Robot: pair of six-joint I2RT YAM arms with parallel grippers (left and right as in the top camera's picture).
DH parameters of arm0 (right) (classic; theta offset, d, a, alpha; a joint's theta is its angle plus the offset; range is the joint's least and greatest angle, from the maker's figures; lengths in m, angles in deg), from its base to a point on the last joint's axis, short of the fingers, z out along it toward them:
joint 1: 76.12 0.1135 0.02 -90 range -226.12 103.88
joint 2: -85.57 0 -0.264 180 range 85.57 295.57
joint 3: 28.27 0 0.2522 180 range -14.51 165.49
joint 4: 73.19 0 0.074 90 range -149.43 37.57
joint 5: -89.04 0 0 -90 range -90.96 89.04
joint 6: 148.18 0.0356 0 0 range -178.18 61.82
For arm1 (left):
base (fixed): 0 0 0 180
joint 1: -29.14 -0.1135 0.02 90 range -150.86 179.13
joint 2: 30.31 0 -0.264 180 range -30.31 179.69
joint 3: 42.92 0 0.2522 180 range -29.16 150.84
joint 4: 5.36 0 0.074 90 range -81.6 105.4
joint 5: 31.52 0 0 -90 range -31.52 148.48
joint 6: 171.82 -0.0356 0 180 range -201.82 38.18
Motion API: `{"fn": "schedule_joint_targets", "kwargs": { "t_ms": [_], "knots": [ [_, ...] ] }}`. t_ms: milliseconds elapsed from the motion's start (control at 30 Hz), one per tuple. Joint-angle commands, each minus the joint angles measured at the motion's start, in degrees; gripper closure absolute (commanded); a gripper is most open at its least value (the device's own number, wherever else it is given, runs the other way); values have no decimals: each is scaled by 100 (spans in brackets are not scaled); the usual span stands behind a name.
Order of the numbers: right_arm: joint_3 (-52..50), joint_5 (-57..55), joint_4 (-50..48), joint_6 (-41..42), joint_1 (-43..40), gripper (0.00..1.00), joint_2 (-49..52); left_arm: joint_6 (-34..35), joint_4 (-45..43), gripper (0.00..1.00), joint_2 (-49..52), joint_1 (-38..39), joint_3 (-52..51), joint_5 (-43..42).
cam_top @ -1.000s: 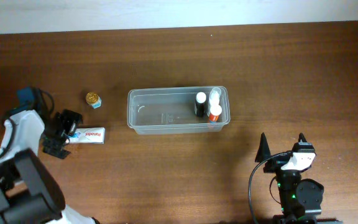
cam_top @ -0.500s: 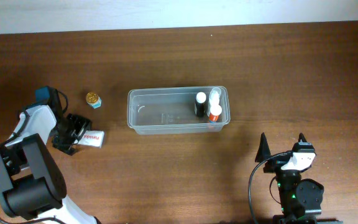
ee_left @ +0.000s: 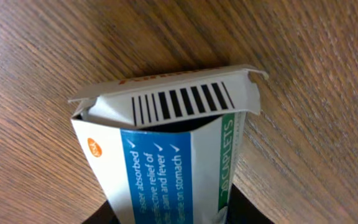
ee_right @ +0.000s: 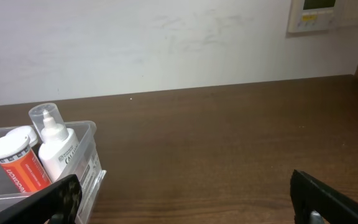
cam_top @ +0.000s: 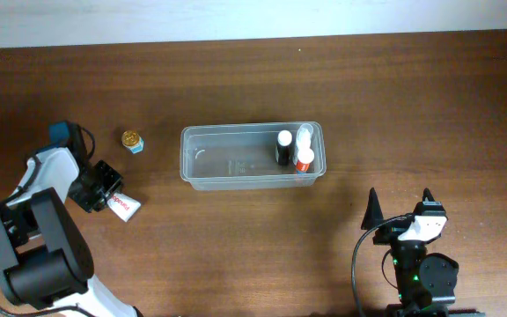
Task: Pack container
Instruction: 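Lower the left gripper and grasp the Panadol box by its end, then carry the Panadol box into the container and lower it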
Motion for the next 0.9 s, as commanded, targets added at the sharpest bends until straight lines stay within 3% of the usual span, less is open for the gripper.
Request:
{"fn": "schedule_joint_targets", "kwargs": {
  "t_ms": [0,467,667,867],
  "knots": [
    [-28,-24,42,0,-33,2,-48,-651,267,67,280,7,240,-216],
    [-28,-24,44,0,-33,2,-48,-1740,2837,68,278,221,3045,-590],
    [-28,-24,44,-2,-33,2,-48,-2704,3521,68,278,1043,4236,-699],
    [-28,-24,44,0,-33,2,-48,-3530,3539,68,278,2177,4686,-695]
  ]
}}
